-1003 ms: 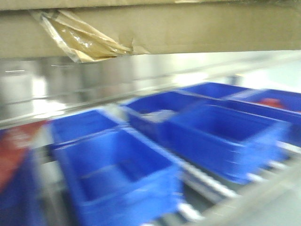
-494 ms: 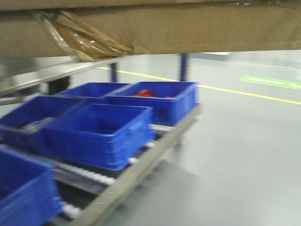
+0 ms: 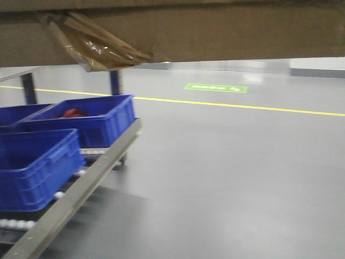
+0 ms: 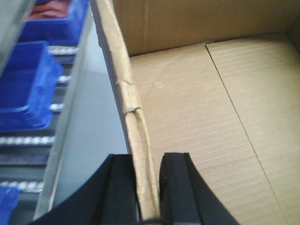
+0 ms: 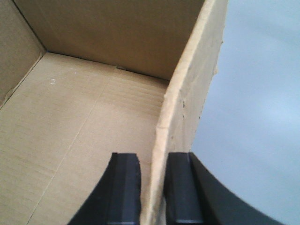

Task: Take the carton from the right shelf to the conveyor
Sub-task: 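Hold the carton in both grippers while the base drives to the conveyor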

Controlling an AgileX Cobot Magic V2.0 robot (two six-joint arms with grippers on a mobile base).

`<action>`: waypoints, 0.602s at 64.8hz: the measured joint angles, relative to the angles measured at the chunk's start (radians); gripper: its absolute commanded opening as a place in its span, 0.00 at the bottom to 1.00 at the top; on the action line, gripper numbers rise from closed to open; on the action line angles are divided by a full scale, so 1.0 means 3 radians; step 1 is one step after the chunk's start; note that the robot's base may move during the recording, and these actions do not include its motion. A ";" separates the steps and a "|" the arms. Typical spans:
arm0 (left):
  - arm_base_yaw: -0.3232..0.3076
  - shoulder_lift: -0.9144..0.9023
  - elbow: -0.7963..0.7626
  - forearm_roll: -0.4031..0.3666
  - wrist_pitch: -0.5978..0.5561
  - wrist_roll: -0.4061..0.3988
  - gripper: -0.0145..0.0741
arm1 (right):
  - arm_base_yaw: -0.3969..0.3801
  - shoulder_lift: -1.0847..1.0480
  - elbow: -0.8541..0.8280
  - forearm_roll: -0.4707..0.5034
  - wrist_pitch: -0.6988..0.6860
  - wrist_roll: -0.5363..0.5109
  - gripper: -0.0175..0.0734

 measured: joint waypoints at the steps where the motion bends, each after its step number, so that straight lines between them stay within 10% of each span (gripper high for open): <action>1: 0.0000 0.0000 0.0000 0.0000 0.0000 0.0000 0.14 | 0.0000 0.0000 0.0000 0.0000 0.0000 0.0000 0.12; 39: 0.0000 0.0000 0.0000 0.0002 0.0000 0.0000 0.14 | 0.0000 -0.0005 0.0000 0.0000 0.0000 0.0000 0.12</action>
